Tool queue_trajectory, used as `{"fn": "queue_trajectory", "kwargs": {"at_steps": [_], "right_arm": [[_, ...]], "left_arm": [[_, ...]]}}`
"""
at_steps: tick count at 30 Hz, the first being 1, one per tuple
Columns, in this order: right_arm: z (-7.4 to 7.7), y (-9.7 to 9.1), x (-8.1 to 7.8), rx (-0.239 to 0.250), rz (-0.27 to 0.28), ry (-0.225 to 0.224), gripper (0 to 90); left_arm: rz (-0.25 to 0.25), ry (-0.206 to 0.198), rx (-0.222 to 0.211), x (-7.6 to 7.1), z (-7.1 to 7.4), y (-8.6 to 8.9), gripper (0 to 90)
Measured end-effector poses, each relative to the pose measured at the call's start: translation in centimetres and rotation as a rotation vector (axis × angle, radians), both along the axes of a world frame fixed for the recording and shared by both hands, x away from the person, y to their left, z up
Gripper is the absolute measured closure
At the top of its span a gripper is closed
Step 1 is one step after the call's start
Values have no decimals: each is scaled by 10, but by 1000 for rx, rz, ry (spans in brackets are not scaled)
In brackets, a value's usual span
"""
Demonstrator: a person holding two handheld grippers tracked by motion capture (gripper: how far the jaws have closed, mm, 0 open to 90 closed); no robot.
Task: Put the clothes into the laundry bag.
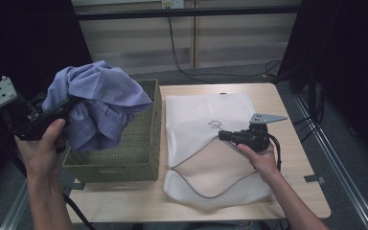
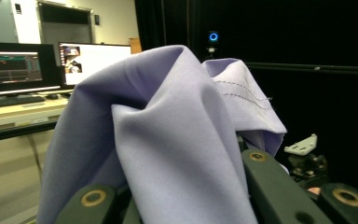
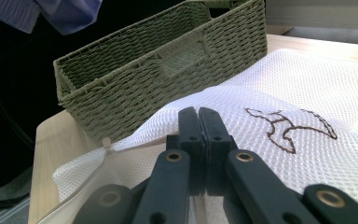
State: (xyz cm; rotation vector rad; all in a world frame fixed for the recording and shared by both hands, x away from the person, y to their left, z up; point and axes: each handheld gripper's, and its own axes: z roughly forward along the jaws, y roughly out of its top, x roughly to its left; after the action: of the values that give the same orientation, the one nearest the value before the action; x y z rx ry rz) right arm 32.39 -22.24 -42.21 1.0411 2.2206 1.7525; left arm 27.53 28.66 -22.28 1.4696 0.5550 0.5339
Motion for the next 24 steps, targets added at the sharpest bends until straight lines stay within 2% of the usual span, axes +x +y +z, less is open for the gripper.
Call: {"fn": "queue_trajectory", "kwargs": {"at_steps": [2,3,5,8,10,11,13,15,21,22,24], "right_arm": [[0,0,0,1,0,1,898],[0,0,0,2,1,2,898],[0,0,0,2,0,3,898],[-1,0,1,5,4,9,898],[-1,0,1,5,4,10,898],[-1,0,1,4,4,9,898],[-1,0,1,4,4,8,899],[-1,0,1,6,5,9,898],[-2,1,1,9,11,9,898],[-2,0,1,8,9,10,898],[-2,0,2,11,10,12,898]], "left_arm": [[-10,-7,11,-2,2,-4,821],[-18,-5,-2,-3,3,-8,821],[-29,-14,16,-4,4,-11,821],[-53,-19,-8,-6,6,-18,820],[-70,-27,2,-8,8,-21,821],[-78,-26,-12,-9,9,-24,820],[-90,-35,-6,-12,10,-28,821],[-111,-32,-21,-14,11,-33,821],[-141,-33,4,-15,12,-46,820],[-166,-33,3,-16,12,-51,821],[-184,-34,14,-16,13,-56,820]]}}
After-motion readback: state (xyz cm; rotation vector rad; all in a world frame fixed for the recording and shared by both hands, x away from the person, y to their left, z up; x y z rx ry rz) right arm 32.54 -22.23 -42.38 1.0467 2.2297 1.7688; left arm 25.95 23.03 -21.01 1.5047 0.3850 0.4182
